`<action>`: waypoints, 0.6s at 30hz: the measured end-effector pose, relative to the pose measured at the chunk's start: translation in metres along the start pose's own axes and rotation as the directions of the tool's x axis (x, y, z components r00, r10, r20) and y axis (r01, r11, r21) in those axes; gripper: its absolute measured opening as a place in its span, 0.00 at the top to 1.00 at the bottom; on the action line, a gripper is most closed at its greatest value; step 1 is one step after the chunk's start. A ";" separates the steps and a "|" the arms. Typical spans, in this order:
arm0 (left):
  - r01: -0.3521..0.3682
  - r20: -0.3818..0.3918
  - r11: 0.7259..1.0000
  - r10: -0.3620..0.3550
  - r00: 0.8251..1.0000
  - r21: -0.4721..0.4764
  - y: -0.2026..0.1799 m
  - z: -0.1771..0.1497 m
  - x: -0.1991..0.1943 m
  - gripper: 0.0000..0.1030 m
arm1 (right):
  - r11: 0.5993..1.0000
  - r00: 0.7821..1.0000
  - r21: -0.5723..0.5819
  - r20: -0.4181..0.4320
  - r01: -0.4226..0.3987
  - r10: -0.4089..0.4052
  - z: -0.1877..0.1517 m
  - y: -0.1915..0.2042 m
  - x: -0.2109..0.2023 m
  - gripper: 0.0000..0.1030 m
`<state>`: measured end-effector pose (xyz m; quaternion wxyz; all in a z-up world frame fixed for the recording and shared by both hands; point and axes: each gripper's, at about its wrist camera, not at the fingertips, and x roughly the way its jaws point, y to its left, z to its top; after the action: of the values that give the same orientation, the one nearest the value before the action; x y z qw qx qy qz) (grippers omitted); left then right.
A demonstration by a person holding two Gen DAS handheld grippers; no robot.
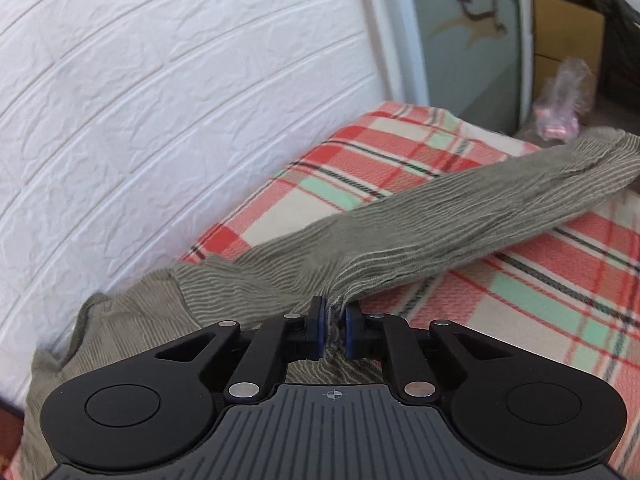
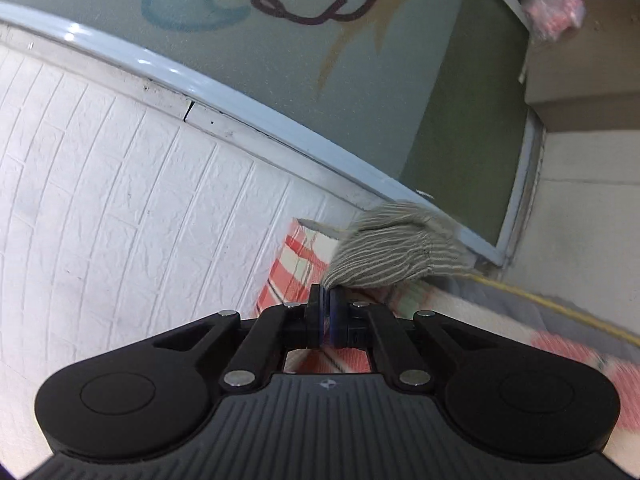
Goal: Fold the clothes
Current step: 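Grasp the other sleeve cuff with the right gripper while the left gripper pinches the shirt side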
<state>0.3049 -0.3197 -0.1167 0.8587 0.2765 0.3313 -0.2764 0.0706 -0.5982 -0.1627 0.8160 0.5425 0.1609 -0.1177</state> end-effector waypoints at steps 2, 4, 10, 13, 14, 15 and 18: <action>0.002 -0.028 0.997 0.001 1.000 0.080 -0.013 -0.005 0.004 0.94 | 0.998 0.998 -0.027 -0.033 0.057 -0.058 -0.008 -0.005 -0.007 0.97; 0.012 -0.071 0.989 -0.001 0.997 0.150 -0.025 -0.013 0.013 0.66 | 0.986 0.984 -0.065 -0.086 0.153 -0.158 -0.016 -0.012 -0.003 0.94; 0.091 -0.082 0.979 -0.077 0.994 0.182 -0.023 -0.022 0.004 0.33 | 0.983 0.975 -0.069 -0.134 0.169 -0.177 -0.007 -0.020 -0.020 0.65; 0.133 -0.034 0.986 -0.131 0.991 0.098 0.005 -0.004 -0.016 0.27 | 0.975 0.987 -0.175 -0.051 0.138 -0.149 0.011 -0.010 -0.043 0.55; 0.127 -0.015 0.990 -0.126 0.992 0.069 0.014 0.003 -0.020 0.24 | 0.968 0.990 -0.214 -0.021 0.131 -0.138 0.018 -0.007 -0.050 0.52; 0.093 0.000 0.995 -0.093 0.996 0.040 0.024 0.011 -0.021 0.24 | 0.957 0.988 -0.250 -0.008 0.146 -0.153 0.025 -0.008 -0.049 0.43; 0.016 -0.006 0.997 -0.017 1.000 -0.076 0.051 0.038 -0.008 0.19 | 0.923 0.980 -0.336 0.007 0.188 -0.197 0.047 -0.015 -0.040 0.36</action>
<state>0.3486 -0.3069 -0.0723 0.8652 0.2419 0.3467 -0.2696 0.0347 -0.6468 -0.1426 0.8786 0.3791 0.2419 -0.1610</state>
